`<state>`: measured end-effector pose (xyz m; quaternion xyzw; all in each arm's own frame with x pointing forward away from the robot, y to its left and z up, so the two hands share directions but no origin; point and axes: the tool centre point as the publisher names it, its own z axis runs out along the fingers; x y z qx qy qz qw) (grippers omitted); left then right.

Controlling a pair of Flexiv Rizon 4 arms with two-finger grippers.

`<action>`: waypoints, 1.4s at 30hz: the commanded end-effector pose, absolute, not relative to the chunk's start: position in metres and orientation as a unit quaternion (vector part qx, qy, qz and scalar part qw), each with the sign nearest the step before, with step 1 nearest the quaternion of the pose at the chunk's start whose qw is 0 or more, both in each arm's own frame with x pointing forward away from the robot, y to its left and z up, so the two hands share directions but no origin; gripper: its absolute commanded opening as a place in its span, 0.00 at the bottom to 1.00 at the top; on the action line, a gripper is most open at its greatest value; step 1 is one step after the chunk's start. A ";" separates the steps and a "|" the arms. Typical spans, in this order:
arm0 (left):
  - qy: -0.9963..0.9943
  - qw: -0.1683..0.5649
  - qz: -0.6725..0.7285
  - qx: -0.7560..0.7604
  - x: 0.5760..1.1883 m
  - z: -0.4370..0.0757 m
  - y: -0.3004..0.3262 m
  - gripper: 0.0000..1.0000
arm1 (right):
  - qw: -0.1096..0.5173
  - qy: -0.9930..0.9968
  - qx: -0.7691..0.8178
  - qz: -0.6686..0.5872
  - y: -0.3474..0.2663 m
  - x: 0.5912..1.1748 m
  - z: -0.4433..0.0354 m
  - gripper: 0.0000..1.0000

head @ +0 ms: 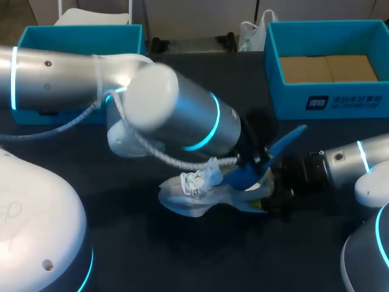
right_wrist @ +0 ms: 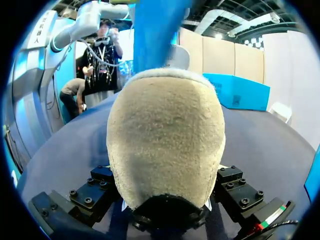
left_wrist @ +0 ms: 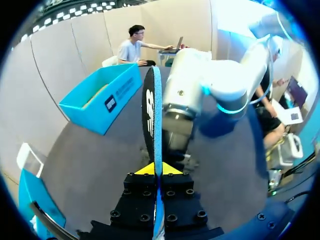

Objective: Take the shoe out of the shoebox, open the shoe tongue, remove and reinsert the insole, then place the shoe into the shoebox

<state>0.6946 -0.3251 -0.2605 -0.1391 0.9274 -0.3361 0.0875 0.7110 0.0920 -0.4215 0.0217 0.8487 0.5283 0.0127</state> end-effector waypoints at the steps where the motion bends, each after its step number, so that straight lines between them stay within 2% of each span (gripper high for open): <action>1: 0.929 0.010 -0.351 -0.117 0.695 -0.235 -0.326 0.00 | 0.013 0.850 0.022 0.527 0.093 0.710 -0.422 0.00; 9: 0.908 -0.080 -0.400 -0.092 0.679 -0.177 -0.332 0.00 | 0.013 0.850 0.022 0.527 0.093 0.710 -0.422 0.00; 18: 0.871 -0.124 -0.468 -0.081 0.652 -0.104 -0.321 0.00 | 0.013 0.850 0.022 0.527 0.093 0.710 -0.422 0.00; 33: 0.871 -0.124 -0.468 -0.081 0.652 -0.104 -0.321 0.00 | 0.013 0.850 0.022 0.527 0.093 0.710 -0.422 0.00; 37: 0.844 -0.147 -0.507 -0.094 0.642 -0.093 -0.304 0.00 | 0.013 0.850 0.022 0.527 0.093 0.710 -0.422 0.00; 42: 0.821 -0.131 -0.545 -0.108 0.637 -0.073 -0.276 0.00 | 0.013 0.850 0.022 0.527 0.093 0.710 -0.422 0.00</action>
